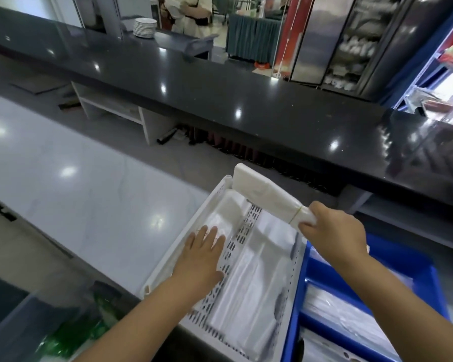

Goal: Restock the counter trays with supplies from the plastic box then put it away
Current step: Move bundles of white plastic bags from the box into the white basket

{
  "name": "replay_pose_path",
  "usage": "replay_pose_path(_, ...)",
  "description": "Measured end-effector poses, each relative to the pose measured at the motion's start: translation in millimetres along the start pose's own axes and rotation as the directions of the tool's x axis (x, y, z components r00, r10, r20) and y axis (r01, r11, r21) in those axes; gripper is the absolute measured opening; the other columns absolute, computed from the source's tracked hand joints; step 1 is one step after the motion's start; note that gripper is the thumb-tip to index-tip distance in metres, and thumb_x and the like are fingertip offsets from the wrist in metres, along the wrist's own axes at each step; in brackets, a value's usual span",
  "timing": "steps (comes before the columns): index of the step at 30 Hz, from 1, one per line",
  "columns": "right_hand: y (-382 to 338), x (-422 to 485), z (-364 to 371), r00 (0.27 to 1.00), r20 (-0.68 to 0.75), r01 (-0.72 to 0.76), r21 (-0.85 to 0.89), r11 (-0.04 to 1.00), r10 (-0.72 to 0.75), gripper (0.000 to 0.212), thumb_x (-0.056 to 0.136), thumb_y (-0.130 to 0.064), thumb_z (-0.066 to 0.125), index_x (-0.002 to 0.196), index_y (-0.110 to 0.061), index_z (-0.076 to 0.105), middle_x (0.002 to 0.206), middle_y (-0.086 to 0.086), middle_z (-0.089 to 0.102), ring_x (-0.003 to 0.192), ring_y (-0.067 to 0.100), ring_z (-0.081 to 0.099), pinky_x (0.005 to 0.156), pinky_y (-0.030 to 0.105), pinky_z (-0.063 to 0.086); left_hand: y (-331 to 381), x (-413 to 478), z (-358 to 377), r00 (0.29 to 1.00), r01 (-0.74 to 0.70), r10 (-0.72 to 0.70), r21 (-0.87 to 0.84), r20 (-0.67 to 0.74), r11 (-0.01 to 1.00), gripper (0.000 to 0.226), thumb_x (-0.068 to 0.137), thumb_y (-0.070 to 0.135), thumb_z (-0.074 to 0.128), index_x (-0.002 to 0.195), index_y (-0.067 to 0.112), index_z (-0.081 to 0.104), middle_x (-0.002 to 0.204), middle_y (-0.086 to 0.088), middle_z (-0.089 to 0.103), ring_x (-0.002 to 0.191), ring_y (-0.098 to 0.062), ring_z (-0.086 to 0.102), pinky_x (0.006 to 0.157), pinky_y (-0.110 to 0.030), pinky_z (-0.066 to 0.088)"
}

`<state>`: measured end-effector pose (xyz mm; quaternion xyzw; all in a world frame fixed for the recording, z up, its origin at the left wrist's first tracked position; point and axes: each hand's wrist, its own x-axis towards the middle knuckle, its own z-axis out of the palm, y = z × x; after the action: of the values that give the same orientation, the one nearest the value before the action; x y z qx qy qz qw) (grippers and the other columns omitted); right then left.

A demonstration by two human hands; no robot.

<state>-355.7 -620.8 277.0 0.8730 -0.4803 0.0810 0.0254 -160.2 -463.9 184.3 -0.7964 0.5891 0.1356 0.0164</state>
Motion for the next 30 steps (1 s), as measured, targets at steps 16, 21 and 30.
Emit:
replay_pose_path(16,-40,10,-23,0.904,-0.075,0.409,-0.13,0.903,-0.42,0.018,0.082,-0.033,0.066,0.084,-0.018,0.056,0.067,-0.002,0.062,0.057,0.019,0.055,0.047,0.029,0.042,0,2,-106,0.816,-0.271,0.275,0.083,-0.509,0.959,0.065,0.067,0.039,0.074,0.122,0.014,0.049,0.115,-0.002,0.06,0.108,-0.024,0.055,0.091,-0.036,0.045)
replay_pose_path(21,-64,13,-26,0.813,-0.252,0.517,-0.1,0.85,-0.524,0.032,0.059,-0.029,0.085,0.067,-0.017,0.056,0.051,-0.004,0.056,0.043,0.019,0.05,0.043,0.023,0.03,-13,6,-112,0.889,-0.178,0.203,0.099,-0.41,0.979,0.014,0.086,0.033,0.047,0.089,0.021,0.054,0.091,0.001,0.064,0.08,-0.024,0.058,0.056,-0.029,0.028)
replay_pose_path(30,-55,10,23,0.967,0.018,0.247,0.158,0.956,-0.253,0.048,0.081,-0.021,0.069,0.125,-0.019,0.052,0.115,0.004,0.064,0.105,0.026,0.057,0.091,0.04,0.044,-84,-9,-123,0.872,0.098,-0.062,0.048,-0.485,0.994,0.016,0.083,0.026,0.047,0.068,0.023,0.042,0.056,0.007,0.04,0.052,-0.019,0.043,0.043,-0.027,0.02)
